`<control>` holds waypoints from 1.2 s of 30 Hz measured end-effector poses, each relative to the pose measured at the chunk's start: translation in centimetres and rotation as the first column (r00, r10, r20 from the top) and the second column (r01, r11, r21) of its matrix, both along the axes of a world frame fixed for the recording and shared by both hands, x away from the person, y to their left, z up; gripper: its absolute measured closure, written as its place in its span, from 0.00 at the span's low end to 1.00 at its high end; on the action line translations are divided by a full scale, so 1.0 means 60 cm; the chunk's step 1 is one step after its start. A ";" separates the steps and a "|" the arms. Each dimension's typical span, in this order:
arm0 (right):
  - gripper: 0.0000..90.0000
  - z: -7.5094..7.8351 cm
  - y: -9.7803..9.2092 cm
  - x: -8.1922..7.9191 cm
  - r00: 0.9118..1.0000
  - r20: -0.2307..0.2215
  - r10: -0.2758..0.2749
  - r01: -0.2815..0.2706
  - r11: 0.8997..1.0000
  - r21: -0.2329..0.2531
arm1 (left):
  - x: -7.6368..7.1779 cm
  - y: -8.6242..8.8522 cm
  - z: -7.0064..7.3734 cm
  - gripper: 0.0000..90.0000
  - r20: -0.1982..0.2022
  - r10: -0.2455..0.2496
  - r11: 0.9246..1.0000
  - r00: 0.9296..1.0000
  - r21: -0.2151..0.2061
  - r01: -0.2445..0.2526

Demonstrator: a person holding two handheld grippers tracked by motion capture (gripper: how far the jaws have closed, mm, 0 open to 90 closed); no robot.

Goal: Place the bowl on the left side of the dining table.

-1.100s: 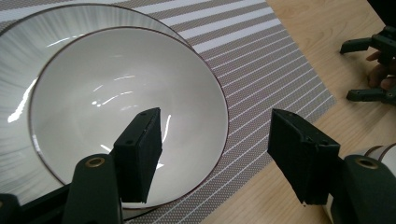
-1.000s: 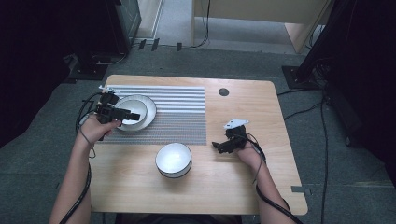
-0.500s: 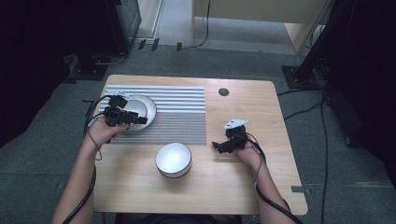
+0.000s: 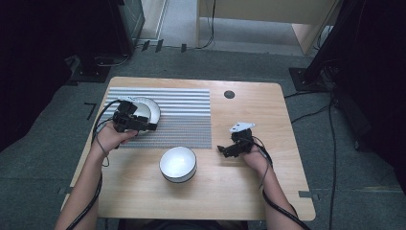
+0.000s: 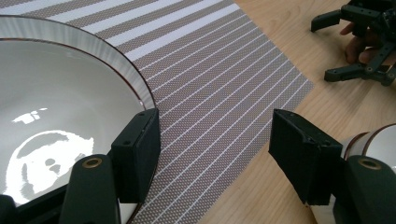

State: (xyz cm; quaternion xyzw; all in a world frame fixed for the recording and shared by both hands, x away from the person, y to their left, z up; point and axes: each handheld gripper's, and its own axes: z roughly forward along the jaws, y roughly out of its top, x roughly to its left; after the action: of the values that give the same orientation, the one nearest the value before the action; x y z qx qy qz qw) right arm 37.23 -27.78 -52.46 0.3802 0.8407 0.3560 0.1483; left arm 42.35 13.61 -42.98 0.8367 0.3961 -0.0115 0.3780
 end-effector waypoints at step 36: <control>0.00 0.000 0.000 0.000 1.000 0.000 -0.001 0.001 1.000 0.001 | -0.016 -0.075 -0.061 0.34 0.066 -0.134 0.990 0.989 0.045 0.131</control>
State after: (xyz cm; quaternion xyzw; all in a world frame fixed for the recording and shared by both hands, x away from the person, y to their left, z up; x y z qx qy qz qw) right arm 37.23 -27.77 -52.46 0.3807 0.8404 0.3562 0.1481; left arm 41.41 9.10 -46.64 0.8686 0.3264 0.0003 0.3727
